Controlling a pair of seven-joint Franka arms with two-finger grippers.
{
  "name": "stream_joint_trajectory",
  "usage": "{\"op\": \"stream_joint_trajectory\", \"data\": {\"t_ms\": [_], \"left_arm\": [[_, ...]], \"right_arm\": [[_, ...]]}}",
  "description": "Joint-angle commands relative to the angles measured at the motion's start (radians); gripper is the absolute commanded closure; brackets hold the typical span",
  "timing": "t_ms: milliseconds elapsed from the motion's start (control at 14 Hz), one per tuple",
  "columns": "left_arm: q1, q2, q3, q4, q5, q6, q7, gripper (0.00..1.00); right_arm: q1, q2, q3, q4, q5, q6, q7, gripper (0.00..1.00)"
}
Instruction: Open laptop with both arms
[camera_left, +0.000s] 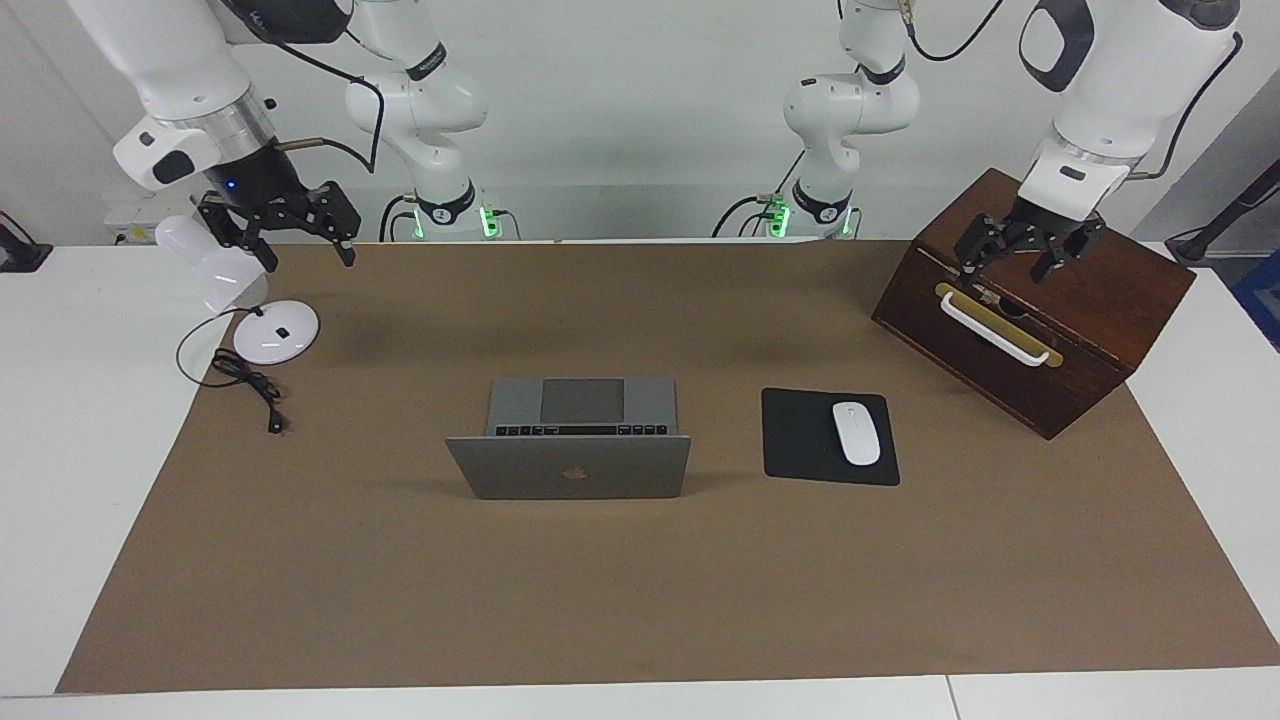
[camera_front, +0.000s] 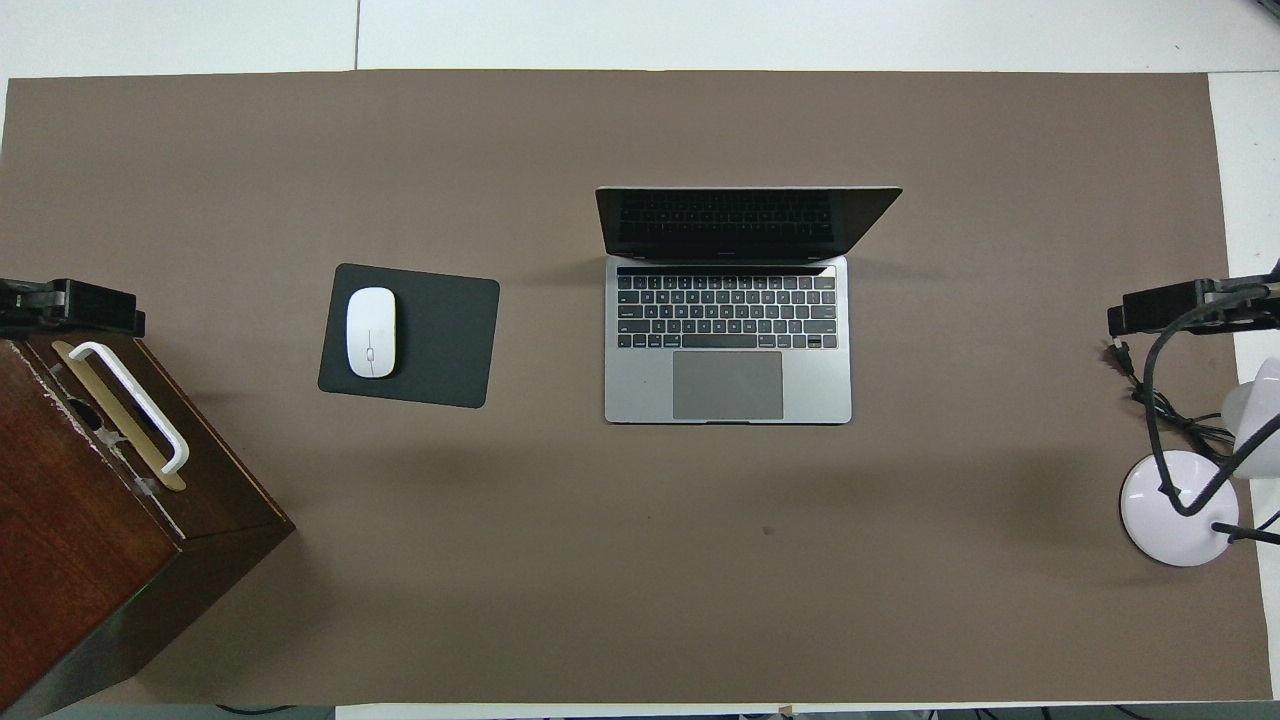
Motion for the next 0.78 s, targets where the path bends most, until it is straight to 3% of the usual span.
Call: {"op": "stream_joint_trajectory", "data": {"t_ms": [0, 214, 499, 712], "left_arm": [[-0.008, -0.014, 0.008, -0.008, 0.007, -0.002, -0.006, 0.0], [-0.01, -0.012, 0.008, -0.004, 0.008, -0.022, -0.006, 0.0], [-0.008, 0.007, 0.01, 0.073, 0.007, -0.103, -0.006, 0.0], [-0.01, 0.004, 0.01, 0.062, 0.007, -0.108, -0.006, 0.0]], "right_arm": [[-0.016, 0.022, 0.014, 0.033, -0.017, -0.022, 0.003, 0.0], [-0.006, 0.018, 0.014, 0.029, -0.017, -0.022, 0.008, 0.0], [-0.006, 0.015, 0.014, 0.026, -0.015, -0.027, 0.025, 0.0], [-0.018, 0.013, 0.013, 0.018, -0.018, -0.024, 0.025, 0.0]]}}
